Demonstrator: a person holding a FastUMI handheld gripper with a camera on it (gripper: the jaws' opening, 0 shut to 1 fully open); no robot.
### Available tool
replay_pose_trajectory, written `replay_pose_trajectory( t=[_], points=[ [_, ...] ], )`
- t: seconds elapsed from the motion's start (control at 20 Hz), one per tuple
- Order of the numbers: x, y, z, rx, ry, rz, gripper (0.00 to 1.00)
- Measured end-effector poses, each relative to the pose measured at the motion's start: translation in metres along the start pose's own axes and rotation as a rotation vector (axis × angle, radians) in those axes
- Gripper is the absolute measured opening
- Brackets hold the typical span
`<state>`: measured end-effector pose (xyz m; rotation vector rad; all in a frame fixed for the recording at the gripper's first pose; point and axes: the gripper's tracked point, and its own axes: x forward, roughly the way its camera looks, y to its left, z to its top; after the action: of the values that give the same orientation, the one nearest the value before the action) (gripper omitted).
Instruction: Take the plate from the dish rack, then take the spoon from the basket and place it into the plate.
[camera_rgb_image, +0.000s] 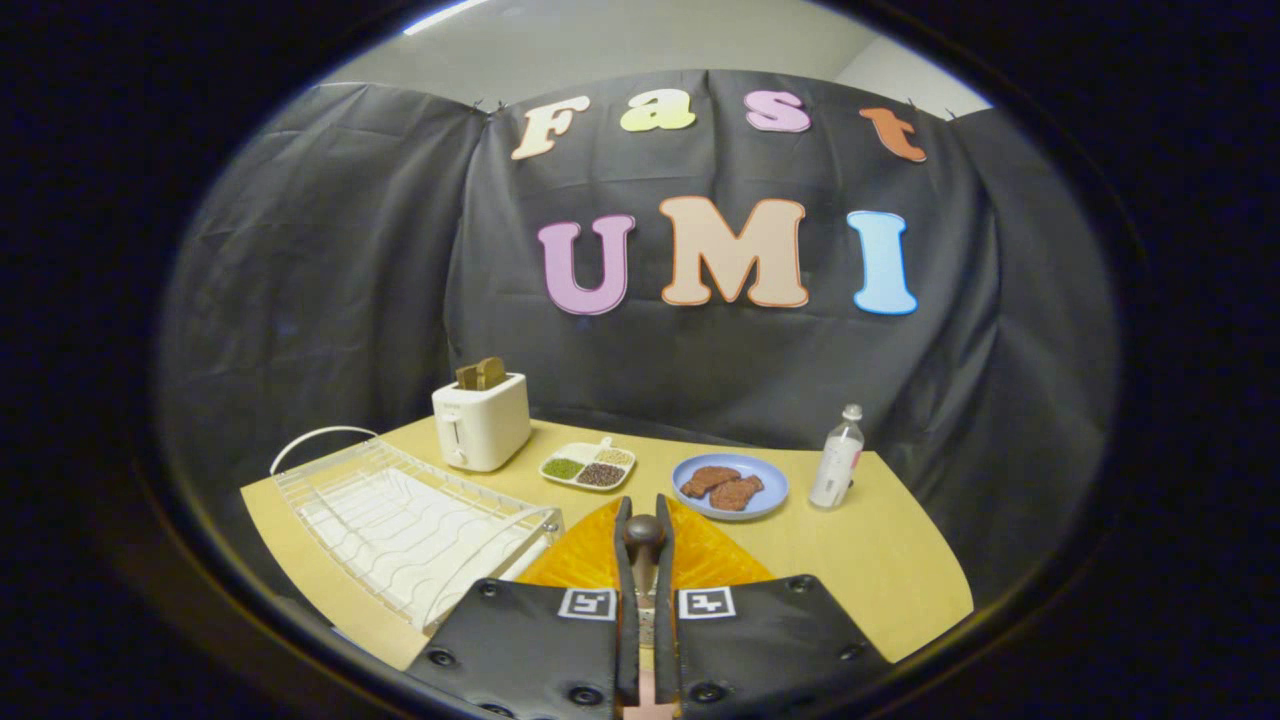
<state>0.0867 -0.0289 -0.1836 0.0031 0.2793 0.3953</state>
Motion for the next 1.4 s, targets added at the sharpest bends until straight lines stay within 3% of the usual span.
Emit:
replay_pose_trajectory(
  t=[0.45, 0.9, 1.4],
  points=[
    [-0.056, 0.010, 0.015, 0.006, -0.039, 0.089, 0.08],
    [-0.081, 0.034, -0.046, 0.009, 0.019, 0.203, 0.08],
    [-0.087, 0.034, -0.107, 0.009, 0.101, 0.236, 0.09]
  ],
)
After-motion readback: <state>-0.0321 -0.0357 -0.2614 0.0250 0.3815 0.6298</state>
